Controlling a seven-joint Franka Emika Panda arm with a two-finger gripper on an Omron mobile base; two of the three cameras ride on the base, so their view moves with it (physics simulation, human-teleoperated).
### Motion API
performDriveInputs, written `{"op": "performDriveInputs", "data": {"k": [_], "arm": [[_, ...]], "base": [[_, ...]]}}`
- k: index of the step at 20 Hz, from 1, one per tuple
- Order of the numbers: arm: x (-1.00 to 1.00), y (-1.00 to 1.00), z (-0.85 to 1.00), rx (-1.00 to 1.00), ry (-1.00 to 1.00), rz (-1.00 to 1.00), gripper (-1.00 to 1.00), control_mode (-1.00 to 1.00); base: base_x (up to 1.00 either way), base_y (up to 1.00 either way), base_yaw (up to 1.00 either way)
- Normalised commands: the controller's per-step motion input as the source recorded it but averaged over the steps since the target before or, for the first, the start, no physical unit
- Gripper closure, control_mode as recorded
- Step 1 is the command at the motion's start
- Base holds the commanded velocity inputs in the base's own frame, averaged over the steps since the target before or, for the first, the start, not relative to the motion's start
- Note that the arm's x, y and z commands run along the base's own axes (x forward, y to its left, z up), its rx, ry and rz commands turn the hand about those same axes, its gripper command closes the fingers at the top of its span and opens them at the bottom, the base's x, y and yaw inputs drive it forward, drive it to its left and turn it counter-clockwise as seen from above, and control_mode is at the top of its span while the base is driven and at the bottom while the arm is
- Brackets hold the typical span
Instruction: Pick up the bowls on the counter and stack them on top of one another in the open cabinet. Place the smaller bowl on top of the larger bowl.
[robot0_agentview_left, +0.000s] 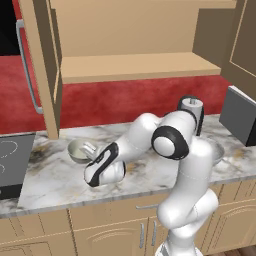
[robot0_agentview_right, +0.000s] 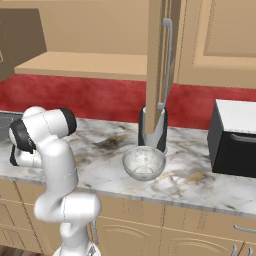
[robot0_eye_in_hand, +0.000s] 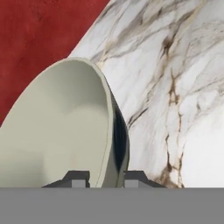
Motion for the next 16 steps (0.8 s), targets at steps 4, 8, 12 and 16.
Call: {"op": "performDriveInputs", "data": {"k": [4, 8, 12, 16], "arm": [[0.0, 0.0, 0.35, 0.02, 0.04, -0.11, 1.0, -1.0], [0.0, 0.0, 0.31, 0.0, 0.05, -0.1, 1.0, -1.0], [0.0, 0.0, 0.31, -0.01, 0.03, -0.07, 1.0, -1.0], [0.0, 0.0, 0.33, -0.02, 0.01, -0.03, 1.0, -1.0]], "base": [[0.0, 0.0, 0.0], [0.0, 0.0, 0.0], [0.0, 0.0, 0.0], [0.0, 0.0, 0.0]]}}
